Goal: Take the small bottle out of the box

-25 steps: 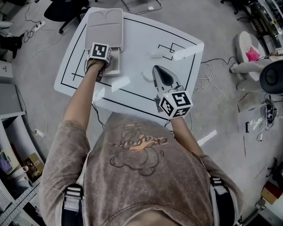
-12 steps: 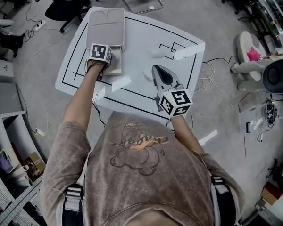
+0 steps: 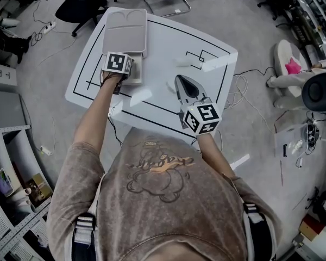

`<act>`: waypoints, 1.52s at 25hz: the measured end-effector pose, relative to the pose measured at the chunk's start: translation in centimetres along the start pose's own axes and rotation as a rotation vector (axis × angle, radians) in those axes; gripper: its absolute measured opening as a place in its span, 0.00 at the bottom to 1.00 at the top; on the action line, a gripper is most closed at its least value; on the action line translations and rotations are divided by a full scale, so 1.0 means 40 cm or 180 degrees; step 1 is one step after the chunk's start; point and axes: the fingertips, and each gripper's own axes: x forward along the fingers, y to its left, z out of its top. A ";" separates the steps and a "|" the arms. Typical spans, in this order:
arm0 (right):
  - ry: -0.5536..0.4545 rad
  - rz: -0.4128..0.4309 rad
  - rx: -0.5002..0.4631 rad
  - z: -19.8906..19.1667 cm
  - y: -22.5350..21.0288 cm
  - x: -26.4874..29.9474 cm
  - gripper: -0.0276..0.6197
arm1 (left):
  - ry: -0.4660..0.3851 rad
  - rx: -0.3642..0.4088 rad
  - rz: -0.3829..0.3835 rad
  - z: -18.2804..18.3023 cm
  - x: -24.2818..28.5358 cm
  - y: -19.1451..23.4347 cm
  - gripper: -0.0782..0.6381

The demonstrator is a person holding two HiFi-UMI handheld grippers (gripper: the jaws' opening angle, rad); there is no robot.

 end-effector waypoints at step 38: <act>-0.0023 0.0083 -0.0167 0.005 0.043 -0.017 0.04 | -0.2517 -0.0010 -0.0577 0.181 -0.546 -0.172 0.43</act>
